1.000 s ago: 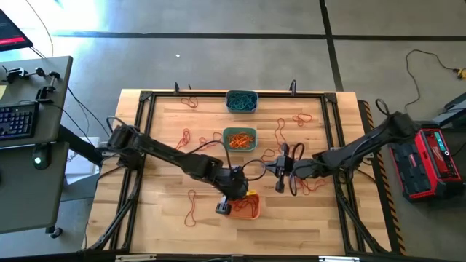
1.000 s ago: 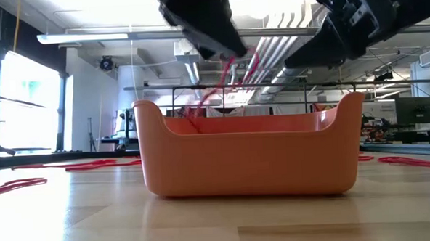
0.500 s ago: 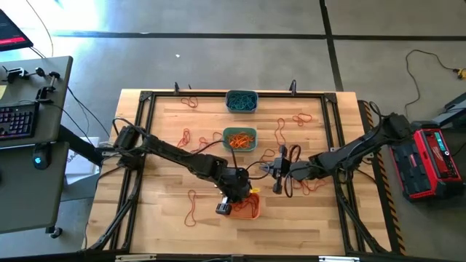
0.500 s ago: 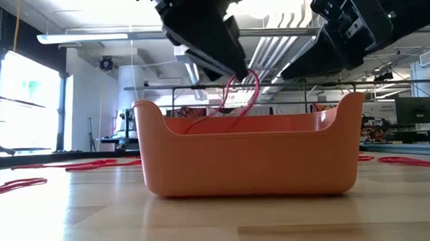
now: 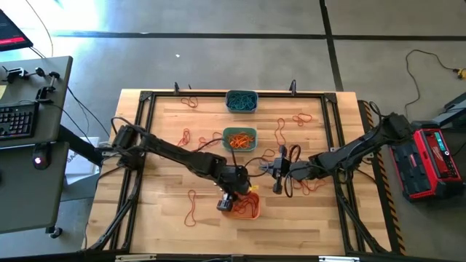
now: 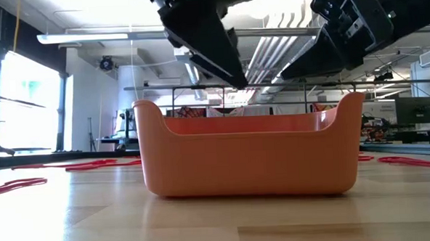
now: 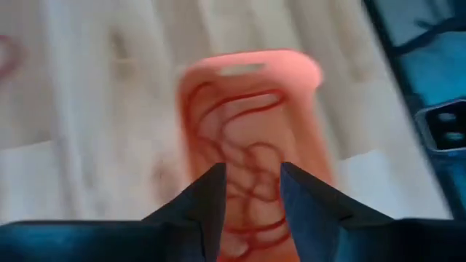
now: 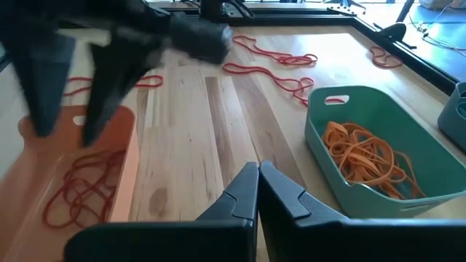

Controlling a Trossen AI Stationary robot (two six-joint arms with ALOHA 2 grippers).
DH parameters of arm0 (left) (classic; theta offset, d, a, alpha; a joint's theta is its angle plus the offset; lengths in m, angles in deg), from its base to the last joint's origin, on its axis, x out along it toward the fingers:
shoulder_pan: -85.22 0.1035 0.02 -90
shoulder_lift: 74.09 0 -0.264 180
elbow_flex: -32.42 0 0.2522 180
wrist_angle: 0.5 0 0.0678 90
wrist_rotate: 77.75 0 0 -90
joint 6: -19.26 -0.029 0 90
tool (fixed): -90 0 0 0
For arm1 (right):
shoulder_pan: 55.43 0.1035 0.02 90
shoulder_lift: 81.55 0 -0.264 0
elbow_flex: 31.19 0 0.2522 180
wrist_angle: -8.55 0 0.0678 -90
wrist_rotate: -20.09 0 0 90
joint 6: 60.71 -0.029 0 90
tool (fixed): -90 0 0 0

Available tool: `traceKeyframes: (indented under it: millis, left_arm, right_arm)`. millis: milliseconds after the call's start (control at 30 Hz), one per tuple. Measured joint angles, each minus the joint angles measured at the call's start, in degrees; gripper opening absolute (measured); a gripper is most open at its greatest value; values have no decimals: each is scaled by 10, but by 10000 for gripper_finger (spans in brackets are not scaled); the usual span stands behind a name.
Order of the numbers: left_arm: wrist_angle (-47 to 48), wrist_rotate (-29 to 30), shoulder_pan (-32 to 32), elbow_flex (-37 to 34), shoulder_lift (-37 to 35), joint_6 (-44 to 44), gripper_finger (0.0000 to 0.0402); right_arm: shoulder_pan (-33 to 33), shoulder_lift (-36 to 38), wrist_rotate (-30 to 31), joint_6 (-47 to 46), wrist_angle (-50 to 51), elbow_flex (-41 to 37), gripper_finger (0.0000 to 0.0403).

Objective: Sort rubber bands into baskets
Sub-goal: Put the red rubber band into the orange bin

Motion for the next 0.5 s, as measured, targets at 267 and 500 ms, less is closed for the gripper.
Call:
traceKeyframes:
  millis: [267, 500]
  left_arm:
    - [68, 126, 8, -5, -64, -12, 129]
    - [28, 139, 29, -111, -142, 27, 129]
  right_arm:
    - [0, 0, 0, 2, 4, 0, 0]
    - [0, 0, 0, 2, 6, 0, 0]
